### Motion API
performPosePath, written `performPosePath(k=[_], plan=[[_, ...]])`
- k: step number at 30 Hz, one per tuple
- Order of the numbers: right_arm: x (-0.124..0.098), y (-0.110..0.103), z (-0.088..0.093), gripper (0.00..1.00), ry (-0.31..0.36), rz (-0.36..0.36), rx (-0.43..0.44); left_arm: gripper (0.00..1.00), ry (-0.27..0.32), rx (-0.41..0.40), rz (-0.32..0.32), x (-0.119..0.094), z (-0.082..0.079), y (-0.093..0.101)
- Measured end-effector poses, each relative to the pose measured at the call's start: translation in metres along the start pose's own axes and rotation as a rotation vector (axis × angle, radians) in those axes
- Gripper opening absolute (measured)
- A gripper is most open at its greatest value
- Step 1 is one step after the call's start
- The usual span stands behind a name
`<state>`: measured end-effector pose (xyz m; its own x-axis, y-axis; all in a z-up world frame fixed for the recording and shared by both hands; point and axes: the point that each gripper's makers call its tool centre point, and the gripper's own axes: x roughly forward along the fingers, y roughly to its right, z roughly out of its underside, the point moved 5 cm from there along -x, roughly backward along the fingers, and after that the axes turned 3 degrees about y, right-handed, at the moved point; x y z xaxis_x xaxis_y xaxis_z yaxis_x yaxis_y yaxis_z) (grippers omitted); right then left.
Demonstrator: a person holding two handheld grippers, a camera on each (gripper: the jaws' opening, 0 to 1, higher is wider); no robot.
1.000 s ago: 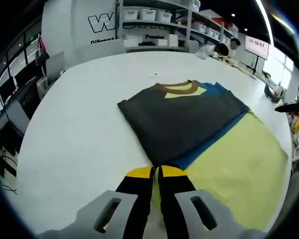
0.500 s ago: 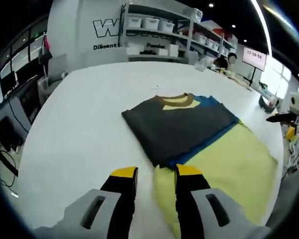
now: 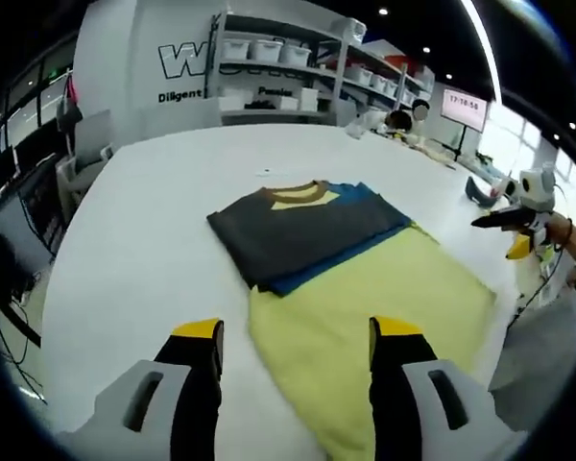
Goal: Fold the garment on the visible template until the final outline fits inside the template.
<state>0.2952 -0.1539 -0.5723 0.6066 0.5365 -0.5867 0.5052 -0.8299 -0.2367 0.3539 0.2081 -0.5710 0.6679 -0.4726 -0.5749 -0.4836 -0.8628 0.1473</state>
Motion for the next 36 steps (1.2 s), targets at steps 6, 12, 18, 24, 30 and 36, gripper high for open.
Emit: performPosePath(k=[6, 12, 18, 24, 30, 36], plan=[[0.001, -0.013, 0.015, 0.98, -0.025, -0.017, 0.010, 0.58, -0.030, -0.010, -0.012, -0.017, 0.016, 0.009], [0.001, -0.023, 0.032, 0.95, -0.062, -0.007, -0.004, 0.57, -0.072, -0.029, -0.022, -0.030, 0.043, 0.023], [0.005, -0.030, 0.050, 0.90, -0.110, -0.004, -0.032, 0.56, -0.100, -0.045, -0.023, -0.039, 0.062, 0.037], [0.008, -0.035, 0.061, 0.85, -0.123, 0.005, -0.024, 0.52, -0.125, -0.074, -0.050, -0.050, 0.079, 0.044], [0.005, -0.032, 0.071, 0.80, -0.131, 0.040, -0.023, 0.50, -0.147, -0.122, -0.059, -0.055, 0.096, 0.041], [0.002, -0.029, 0.078, 0.73, -0.137, 0.065, -0.009, 0.43, -0.172, -0.158, -0.066, -0.056, 0.105, 0.040]])
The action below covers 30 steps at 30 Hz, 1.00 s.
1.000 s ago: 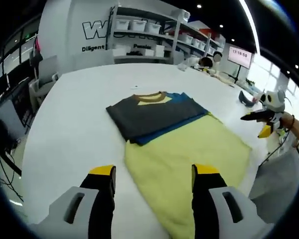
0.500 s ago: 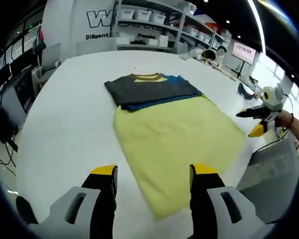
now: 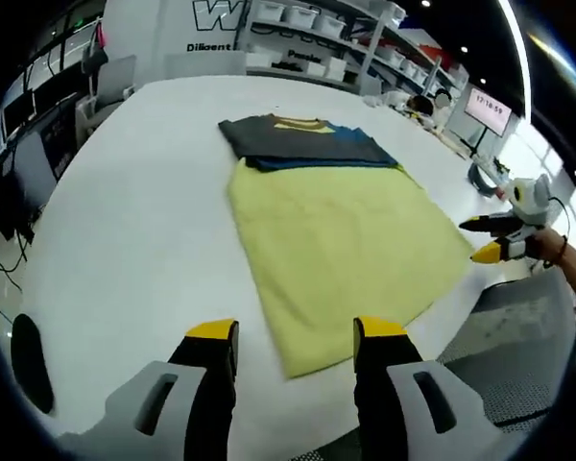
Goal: Fold the garment on the visible template until the final outline fits inside the template.
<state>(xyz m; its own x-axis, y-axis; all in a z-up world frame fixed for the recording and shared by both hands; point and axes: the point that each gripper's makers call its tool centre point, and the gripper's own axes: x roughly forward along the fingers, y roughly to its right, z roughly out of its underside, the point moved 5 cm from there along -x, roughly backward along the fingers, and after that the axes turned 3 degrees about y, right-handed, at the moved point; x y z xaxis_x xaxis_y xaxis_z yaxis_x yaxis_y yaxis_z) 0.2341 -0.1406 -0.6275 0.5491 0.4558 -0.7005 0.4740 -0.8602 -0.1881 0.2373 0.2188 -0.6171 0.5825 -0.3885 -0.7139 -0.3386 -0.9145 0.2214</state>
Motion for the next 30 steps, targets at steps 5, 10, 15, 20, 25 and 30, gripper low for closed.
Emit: performPosePath(k=[5, 10, 15, 20, 25, 30], plan=[[-0.001, 0.004, 0.006, 0.68, -0.018, 0.027, -0.003, 0.38, -0.020, -0.012, -0.004, 0.000, 0.002, 0.003], [-0.005, 0.008, 0.010, 0.57, -0.017, 0.062, 0.013, 0.36, -0.048, -0.014, -0.013, -0.003, 0.009, 0.007], [-0.007, 0.010, 0.012, 0.46, -0.025, 0.105, -0.013, 0.33, -0.085, -0.017, -0.022, -0.002, 0.016, 0.009], [-0.007, 0.010, 0.017, 0.39, -0.047, 0.121, -0.022, 0.27, -0.098, -0.012, -0.031, -0.002, 0.020, 0.008], [-0.010, 0.011, 0.021, 0.36, -0.072, 0.147, -0.044, 0.27, -0.121, 0.009, -0.044, -0.001, 0.022, 0.010], [-0.010, 0.012, 0.021, 0.31, -0.064, 0.160, -0.034, 0.19, -0.129, 0.004, -0.063, -0.003, 0.024, 0.008]])
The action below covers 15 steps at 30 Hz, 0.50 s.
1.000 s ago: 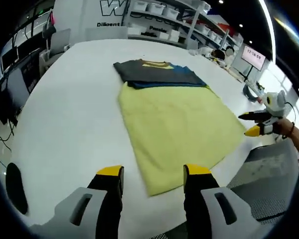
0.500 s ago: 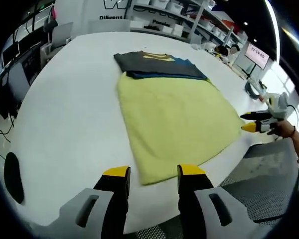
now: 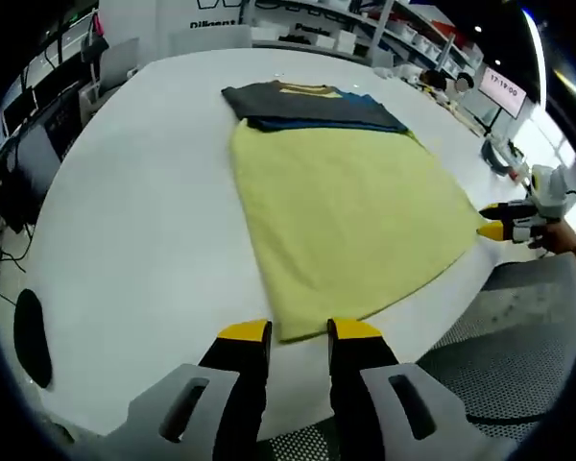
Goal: Fold the garment on the visible template until the final outline fits inside the template.
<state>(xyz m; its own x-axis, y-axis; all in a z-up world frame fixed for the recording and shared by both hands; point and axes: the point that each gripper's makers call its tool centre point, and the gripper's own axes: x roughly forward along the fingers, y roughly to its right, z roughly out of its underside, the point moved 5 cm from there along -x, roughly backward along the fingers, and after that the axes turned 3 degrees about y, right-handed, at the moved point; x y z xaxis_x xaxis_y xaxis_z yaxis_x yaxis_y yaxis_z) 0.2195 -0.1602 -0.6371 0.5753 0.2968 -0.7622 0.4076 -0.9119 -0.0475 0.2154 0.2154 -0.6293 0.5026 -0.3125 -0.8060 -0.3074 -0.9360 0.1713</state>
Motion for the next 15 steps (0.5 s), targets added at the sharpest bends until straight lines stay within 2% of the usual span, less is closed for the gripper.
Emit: performPosePath(k=[3, 7, 9, 15], plan=[[0.0002, 0.0010, 0.0000, 0.20, -0.003, 0.008, -0.001, 0.12, -0.024, 0.010, -0.029, 0.0003, 0.0041, -0.0043], [0.0007, 0.0044, -0.0001, 0.10, -0.001, 0.028, 0.011, 0.10, -0.015, 0.018, -0.037, 0.0011, 0.0029, -0.0070], [0.0010, 0.0059, -0.0009, 0.02, 0.000, 0.024, 0.029, 0.10, -0.016, 0.017, -0.036, 0.0014, 0.0028, -0.0066], [0.0017, 0.0064, -0.0018, 0.00, -0.013, 0.022, 0.018, 0.07, -0.019, 0.035, -0.025, 0.0031, 0.0024, -0.0038]])
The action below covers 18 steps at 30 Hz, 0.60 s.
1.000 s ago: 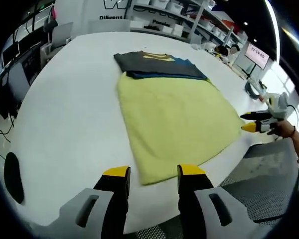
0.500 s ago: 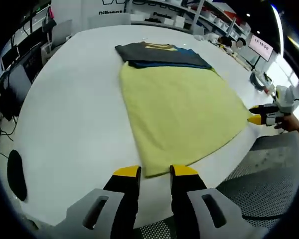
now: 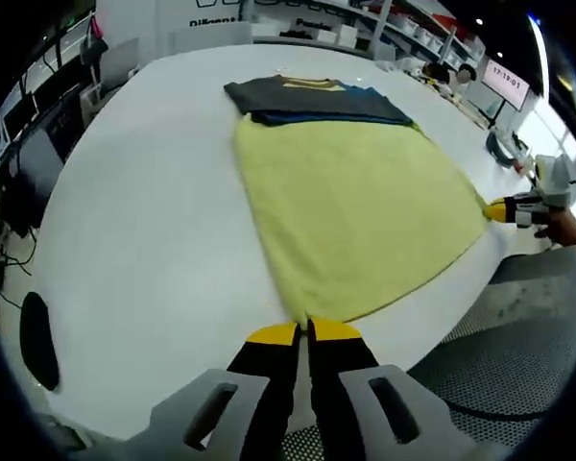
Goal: Fold the garment on the visible template until the final outline fits inside the template.
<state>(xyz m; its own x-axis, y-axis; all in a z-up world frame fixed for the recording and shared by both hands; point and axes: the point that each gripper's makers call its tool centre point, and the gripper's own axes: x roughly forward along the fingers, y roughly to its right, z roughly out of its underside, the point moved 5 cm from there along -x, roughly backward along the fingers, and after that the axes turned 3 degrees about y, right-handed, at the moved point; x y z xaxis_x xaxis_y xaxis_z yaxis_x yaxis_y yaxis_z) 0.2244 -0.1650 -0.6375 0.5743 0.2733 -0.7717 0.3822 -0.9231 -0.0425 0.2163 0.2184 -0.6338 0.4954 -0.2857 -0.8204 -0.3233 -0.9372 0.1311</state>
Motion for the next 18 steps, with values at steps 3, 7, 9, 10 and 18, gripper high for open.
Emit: performPosePath(k=[3, 7, 9, 10, 18], plan=[[0.000, 0.001, 0.000, 0.00, -0.003, -0.004, -0.004, 0.06, -0.007, 0.014, -0.002, 0.000, 0.001, 0.001], [-0.006, 0.002, 0.000, 0.00, -0.017, -0.001, -0.038, 0.06, -0.033, 0.048, 0.005, -0.004, 0.003, 0.006], [-0.009, 0.002, -0.001, 0.00, -0.026, -0.002, -0.050, 0.06, -0.046, 0.049, 0.006, -0.005, 0.004, 0.007], [-0.010, 0.002, -0.001, 0.00, -0.033, -0.003, -0.053, 0.06, -0.056, 0.049, 0.012, -0.008, 0.004, 0.010], [-0.022, -0.001, 0.006, 0.00, -0.091, -0.044, -0.074, 0.06, -0.160, 0.126, 0.003, -0.018, 0.013, 0.022]])
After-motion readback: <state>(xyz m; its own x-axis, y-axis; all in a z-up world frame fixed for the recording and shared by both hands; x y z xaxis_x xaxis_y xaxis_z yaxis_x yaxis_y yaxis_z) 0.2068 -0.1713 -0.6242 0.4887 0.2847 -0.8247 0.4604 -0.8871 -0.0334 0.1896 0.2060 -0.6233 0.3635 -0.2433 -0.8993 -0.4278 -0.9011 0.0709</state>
